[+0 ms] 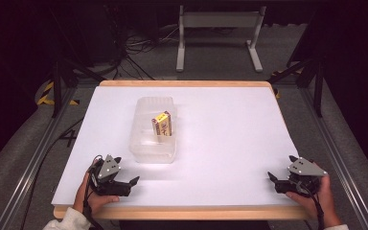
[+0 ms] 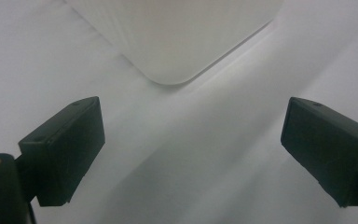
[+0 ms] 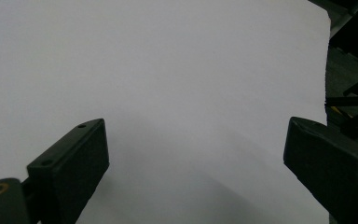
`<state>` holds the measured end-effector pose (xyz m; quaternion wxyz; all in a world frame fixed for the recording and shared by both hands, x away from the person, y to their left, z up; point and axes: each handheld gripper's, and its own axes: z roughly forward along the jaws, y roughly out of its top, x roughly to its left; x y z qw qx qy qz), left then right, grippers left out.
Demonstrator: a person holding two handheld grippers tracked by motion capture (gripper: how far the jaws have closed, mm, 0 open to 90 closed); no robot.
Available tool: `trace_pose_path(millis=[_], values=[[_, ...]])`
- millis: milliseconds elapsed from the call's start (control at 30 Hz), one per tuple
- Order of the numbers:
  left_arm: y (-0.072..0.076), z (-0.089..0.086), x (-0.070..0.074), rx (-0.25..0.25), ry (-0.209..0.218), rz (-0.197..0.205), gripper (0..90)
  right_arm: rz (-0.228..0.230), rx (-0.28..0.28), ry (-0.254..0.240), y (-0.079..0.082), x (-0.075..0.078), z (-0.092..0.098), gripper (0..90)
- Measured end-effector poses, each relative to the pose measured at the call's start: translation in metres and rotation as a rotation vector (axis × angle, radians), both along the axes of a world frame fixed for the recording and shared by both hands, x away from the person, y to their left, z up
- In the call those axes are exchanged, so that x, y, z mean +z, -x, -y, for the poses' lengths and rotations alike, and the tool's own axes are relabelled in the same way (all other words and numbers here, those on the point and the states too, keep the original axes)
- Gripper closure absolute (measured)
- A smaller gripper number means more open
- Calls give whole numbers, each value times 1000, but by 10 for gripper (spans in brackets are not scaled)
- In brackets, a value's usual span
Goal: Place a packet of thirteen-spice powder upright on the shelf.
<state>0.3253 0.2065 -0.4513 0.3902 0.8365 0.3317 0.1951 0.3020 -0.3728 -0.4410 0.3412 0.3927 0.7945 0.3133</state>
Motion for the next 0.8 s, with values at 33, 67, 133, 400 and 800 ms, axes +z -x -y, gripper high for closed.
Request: trace_pose_path(millis=[33, 67, 133, 400, 800], values=[[0, 0, 0, -2, -1, 1, 67, 1, -3, 0, 1, 0, 0, 71], [0, 0, 0, -2, -1, -1, 68, 5, -3, -2, 1, 1, 2, 72], [-1, 0, 0, -3, -3, -1, 67, 7, -4, -5, 1, 2, 2, 72], [-1, 0, 0, -1, -2, -2, 67, 9, -6, -10, 1, 2, 1, 72], [-2, -2, 1, 18, 11, 1, 67, 12, -6, -7, 1, 3, -1, 76]])
